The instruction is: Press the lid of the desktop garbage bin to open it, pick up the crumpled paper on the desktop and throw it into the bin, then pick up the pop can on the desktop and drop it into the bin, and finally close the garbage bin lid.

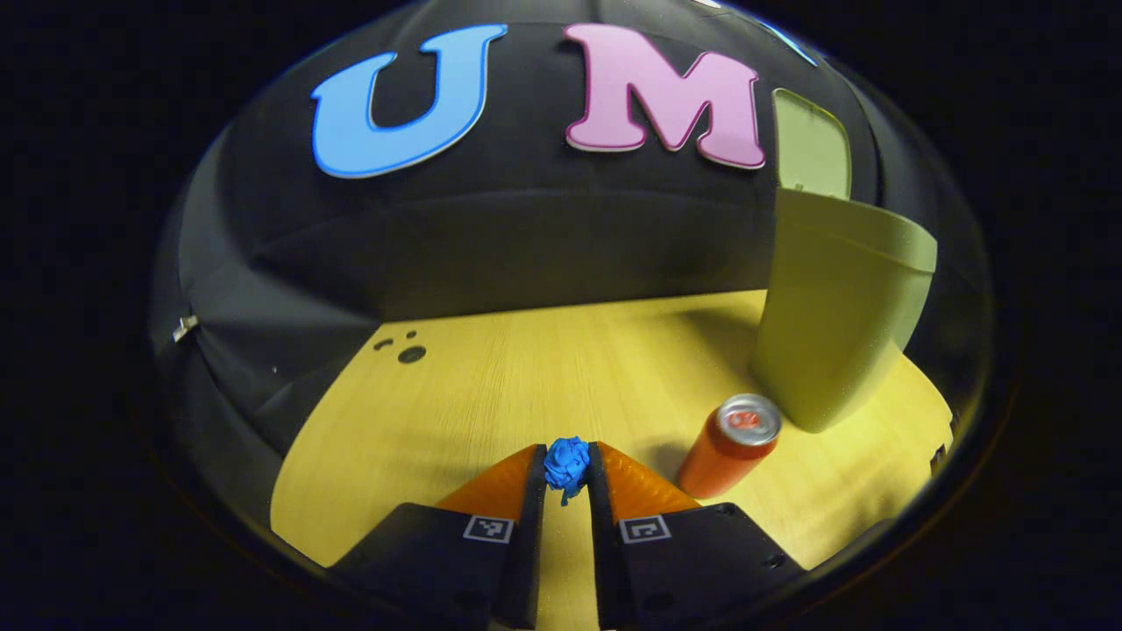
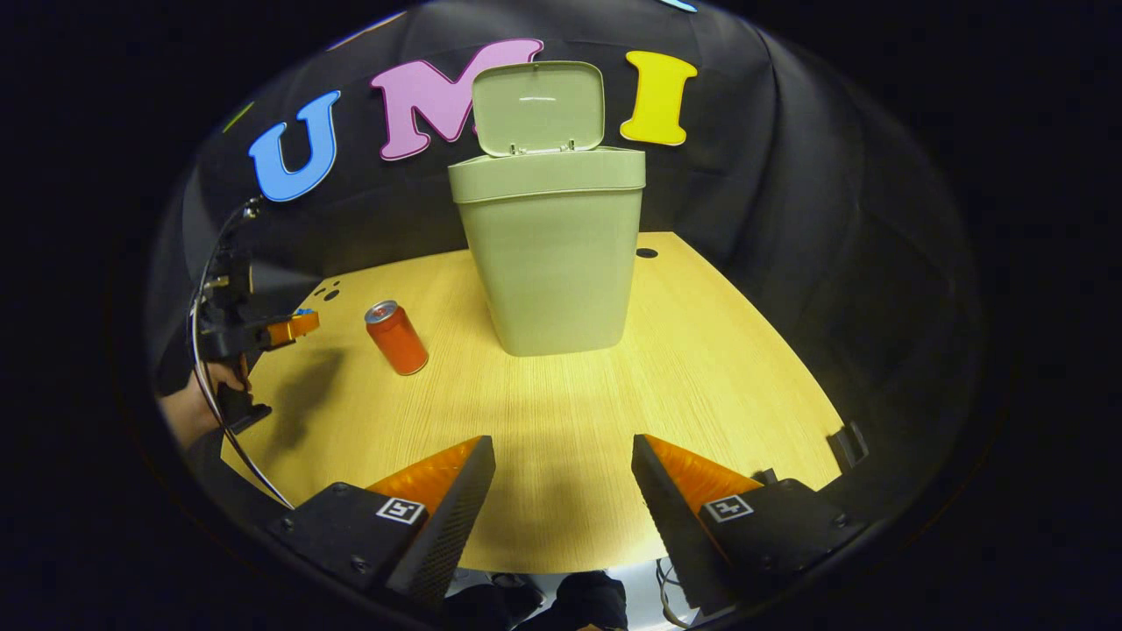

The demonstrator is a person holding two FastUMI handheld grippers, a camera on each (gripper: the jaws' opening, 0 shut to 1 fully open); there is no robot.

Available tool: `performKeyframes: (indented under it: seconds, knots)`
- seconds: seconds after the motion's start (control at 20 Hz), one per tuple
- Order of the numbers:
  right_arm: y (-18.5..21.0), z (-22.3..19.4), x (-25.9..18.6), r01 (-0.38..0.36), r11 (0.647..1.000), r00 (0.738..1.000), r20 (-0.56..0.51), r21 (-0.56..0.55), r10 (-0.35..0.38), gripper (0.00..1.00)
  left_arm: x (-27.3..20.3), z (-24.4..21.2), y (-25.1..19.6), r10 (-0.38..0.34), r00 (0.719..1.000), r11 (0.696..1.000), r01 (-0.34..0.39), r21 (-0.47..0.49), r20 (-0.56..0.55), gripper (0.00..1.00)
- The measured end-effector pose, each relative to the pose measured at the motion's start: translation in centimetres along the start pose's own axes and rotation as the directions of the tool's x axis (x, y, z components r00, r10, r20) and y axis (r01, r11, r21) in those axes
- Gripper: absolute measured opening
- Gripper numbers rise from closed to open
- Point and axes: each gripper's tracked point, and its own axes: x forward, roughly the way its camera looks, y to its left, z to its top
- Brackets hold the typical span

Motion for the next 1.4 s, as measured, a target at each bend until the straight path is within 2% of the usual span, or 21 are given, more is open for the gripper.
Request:
performKeyframes:
  seconds: [0.1,0.15,0.2,0.35,0.6,0.95,1.1,1.4]
  knots:
    - [-0.2,0.4,0.8,-0.021,1.0,1.0,0.003,0.005,0.021,0.99,-0.9,3.1,-1.8,-0.028,0.999,1.0,0.027,0.002,0.044,0.29]
    - [-0.2,0.4,1.2,-0.035,0.999,0.999,-0.001,0.001,0.035,0.99,-1.4,4.7,-2.9,-0.043,0.997,0.999,0.044,-0.003,0.064,0.25]
    - [0.0,0.3,1.6,-0.053,0.999,0.999,-0.009,-0.008,0.053,1.0,-1.7,6.3,-3.9,-0.057,0.995,0.998,0.057,-0.002,0.084,0.29]
    - [0.7,0.4,2.8,-0.111,0.993,0.994,-0.023,-0.038,0.11,1.0,-2.6,11.3,-7.3,-0.099,0.983,0.995,0.097,0.026,0.152,0.29]
    - [0.9,2.0,4.3,-0.174,0.983,0.985,-0.006,-0.062,0.174,1.0,-3.6,15.5,-14.2,-0.183,0.96,0.983,0.184,0.015,0.214,0.29]
    - [-1.2,3.7,6.0,-0.174,0.985,0.985,0.005,-0.02,0.174,0.99,-3.5,19.6,-22.1,-0.292,0.92,0.956,0.281,0.08,0.26,0.29]
    - [-2.0,4.2,6.3,-0.17,0.985,0.985,0.011,-0.013,0.17,0.99,-3.1,20.4,-24.6,-0.332,0.906,0.943,0.323,0.079,0.263,0.29]
    - [-2.9,4.5,6.5,-0.175,0.984,0.984,0.01,-0.018,0.175,0.99,-1.1,19.3,-27.6,-0.381,0.9,0.924,0.378,0.056,0.212,0.3]
